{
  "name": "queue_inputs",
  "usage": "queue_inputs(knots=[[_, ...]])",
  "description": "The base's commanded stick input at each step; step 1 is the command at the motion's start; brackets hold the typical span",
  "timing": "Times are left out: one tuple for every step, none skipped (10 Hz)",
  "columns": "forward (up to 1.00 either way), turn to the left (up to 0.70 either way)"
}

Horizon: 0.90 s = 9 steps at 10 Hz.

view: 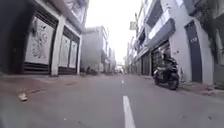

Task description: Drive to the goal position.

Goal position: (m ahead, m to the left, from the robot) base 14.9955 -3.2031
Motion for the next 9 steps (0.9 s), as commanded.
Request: queue_inputs(knots=[[1.00, -0.38], [1.00, 0.00], [1.00, 0.00], [1.00, 0.00], [1.00, 0.00], [1.00, 0.00], [1.00, 0.00], [1.00, 0.00], [1.00, 0.00]])
